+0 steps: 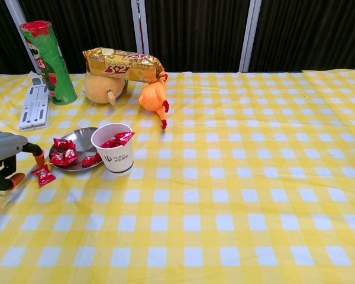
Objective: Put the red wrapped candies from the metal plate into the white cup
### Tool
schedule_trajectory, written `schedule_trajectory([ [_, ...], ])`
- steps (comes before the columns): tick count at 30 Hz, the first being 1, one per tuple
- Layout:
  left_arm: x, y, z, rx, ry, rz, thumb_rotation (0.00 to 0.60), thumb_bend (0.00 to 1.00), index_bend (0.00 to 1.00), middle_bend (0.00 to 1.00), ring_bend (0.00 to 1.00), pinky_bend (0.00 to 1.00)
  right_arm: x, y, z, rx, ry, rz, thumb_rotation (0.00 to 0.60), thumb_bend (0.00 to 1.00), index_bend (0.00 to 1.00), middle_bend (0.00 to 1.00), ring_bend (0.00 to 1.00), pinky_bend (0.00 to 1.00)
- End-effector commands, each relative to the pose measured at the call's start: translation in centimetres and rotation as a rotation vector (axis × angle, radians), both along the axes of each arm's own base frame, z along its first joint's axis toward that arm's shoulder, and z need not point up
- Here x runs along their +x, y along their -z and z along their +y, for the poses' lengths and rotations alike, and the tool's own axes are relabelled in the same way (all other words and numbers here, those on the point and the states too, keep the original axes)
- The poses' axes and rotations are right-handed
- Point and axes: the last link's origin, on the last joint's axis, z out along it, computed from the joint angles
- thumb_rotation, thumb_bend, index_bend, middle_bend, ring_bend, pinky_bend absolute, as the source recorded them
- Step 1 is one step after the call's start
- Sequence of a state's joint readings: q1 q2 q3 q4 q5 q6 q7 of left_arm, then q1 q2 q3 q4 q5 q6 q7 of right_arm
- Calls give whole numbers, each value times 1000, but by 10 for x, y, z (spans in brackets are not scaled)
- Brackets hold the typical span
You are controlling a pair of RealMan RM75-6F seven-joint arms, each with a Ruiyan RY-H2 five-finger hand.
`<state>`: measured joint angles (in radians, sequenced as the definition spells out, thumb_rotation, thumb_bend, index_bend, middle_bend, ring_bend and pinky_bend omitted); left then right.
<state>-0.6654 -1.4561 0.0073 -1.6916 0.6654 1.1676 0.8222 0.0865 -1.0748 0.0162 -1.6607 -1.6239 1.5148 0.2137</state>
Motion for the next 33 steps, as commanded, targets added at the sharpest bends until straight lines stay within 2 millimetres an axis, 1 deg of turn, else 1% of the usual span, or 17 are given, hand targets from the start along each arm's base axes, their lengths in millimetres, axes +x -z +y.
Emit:
schedule_trajectory([
  [1,0,0,0,0,-1,0,600,585,261,906,994,958,0,0,0,0,0,0,600,386,0,0,0,0],
  [8,4,2,-5,-18,16,-13,600,585,262,906,994,958,0,0,0,0,0,0,600,385,0,0,0,0],
  [15,9,0,-17,-45,39,-24,600,586,281,906,993,957,1,0,0,1,-3,0,600,386,0,0,0,0],
  [20,9,-3,-24,-58,38,-36,600,583,324,906,994,957,1,0,0,0,-4,-1,600,386,0,0,0,0],
  [22,10,-5,-26,-60,42,-48,600,537,330,906,993,957,1,0,0,1,-2,0,600,386,0,0,0,0],
  [23,11,-7,-27,-59,49,-55,600,482,328,907,993,957,1,0,0,1,-3,1,600,386,0,0,0,0],
  [24,12,-8,-27,-54,58,-64,600,406,324,909,994,957,1,1,0,2,-3,2,600,386,0,0,0,0],
  [27,16,-12,-27,-29,84,-93,600,279,315,917,996,957,1,1,0,1,-3,2,600,386,0,0,0,0],
  [30,19,-15,-23,2,134,-100,600,208,321,927,999,958,0,1,0,2,-2,3,600,386,0,0,0,0],
  [33,21,-17,-21,21,190,-87,600,194,342,933,1000,958,1,1,0,2,-3,2,600,386,0,0,0,0],
])
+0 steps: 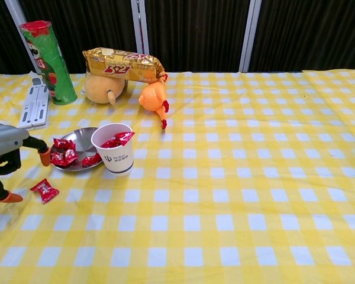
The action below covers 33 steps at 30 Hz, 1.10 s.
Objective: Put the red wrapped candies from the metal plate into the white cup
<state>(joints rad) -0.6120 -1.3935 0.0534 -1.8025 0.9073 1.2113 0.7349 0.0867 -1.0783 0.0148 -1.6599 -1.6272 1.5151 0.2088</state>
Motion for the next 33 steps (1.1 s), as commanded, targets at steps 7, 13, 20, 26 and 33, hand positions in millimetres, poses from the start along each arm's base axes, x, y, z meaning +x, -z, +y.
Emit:
schedule_trajectory([
  [7,1,5,8,29,124,56,600,195,402,946,1000,963,0,0,0,0,1,-1,600,386,0,0,0,0],
  [13,-2,16,11,7,126,94,600,224,421,946,1000,964,0,-1,0,-4,2,-4,600,386,0,0,0,0],
  [20,-4,20,11,-10,134,103,600,266,427,946,1000,964,0,-1,-1,-4,0,-6,600,386,0,0,0,0],
  [26,-5,27,10,-32,127,106,600,284,437,946,1000,964,0,-1,0,-4,0,-5,600,386,0,0,0,0],
  [33,-6,32,9,-40,121,108,600,302,447,946,1000,963,0,0,0,-4,1,-3,600,386,0,0,0,0],
])
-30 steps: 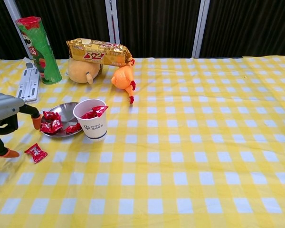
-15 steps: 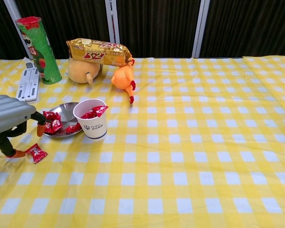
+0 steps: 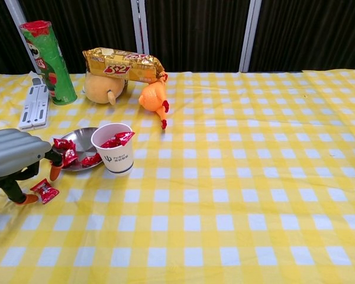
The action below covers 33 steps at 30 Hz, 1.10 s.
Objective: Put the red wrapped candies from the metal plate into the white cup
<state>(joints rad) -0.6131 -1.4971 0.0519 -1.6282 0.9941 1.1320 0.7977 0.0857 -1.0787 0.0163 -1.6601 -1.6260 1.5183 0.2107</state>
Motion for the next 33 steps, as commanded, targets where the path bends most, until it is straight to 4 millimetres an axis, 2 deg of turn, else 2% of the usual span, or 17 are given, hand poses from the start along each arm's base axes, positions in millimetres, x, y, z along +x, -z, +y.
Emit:
schedule_trajectory([
  [1,0,1,0,2,-3,-1,600,310,451,946,1000,963,0,0,0,0,0,0,600,386,0,0,0,0],
  [8,1,7,-2,-12,-8,-9,600,435,535,947,1000,963,0,-1,0,-3,0,-2,600,385,0,0,0,0],
  [15,8,-1,-4,3,-10,-57,600,442,562,946,1000,964,0,-1,0,-3,0,-3,600,386,0,0,0,0],
  [19,24,-16,-5,27,17,-116,600,442,551,945,1000,964,0,-1,0,-3,0,-3,600,386,0,0,0,0],
  [25,59,-40,1,77,75,-221,600,442,533,945,1000,964,0,0,0,-1,1,-1,600,386,0,0,0,0],
  [29,77,-45,8,98,97,-246,600,442,522,945,1000,964,0,0,0,-1,1,-1,600,386,0,0,0,0],
  [33,94,-41,18,136,114,-253,600,440,518,945,1000,963,0,-1,0,-3,2,-6,600,386,0,0,0,0],
])
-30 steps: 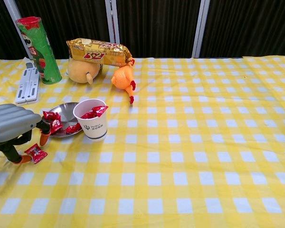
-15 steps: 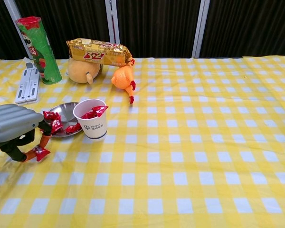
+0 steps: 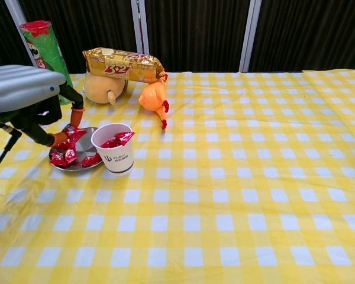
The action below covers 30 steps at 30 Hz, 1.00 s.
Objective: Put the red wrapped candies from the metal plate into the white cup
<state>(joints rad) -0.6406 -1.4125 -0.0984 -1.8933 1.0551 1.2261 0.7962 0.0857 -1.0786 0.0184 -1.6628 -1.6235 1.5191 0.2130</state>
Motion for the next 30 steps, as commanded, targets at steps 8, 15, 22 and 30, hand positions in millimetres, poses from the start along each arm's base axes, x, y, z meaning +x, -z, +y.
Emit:
schedule_trajectory([
  [8,32,27,27,20,1,39,600,412,507,945,1000,964,-1,-1,-1,1,2,-9,600,385,0,0,0,0],
  [15,39,43,37,13,-18,74,600,400,505,943,1000,963,0,-1,-1,4,1,-14,600,385,0,0,0,0],
  [22,35,46,39,4,-45,108,600,322,480,934,1000,963,0,-2,-1,3,0,-16,600,385,0,0,0,0],
  [30,36,39,37,15,-37,74,600,296,420,931,1000,963,0,-2,-1,1,-1,-13,600,386,0,0,0,0],
])
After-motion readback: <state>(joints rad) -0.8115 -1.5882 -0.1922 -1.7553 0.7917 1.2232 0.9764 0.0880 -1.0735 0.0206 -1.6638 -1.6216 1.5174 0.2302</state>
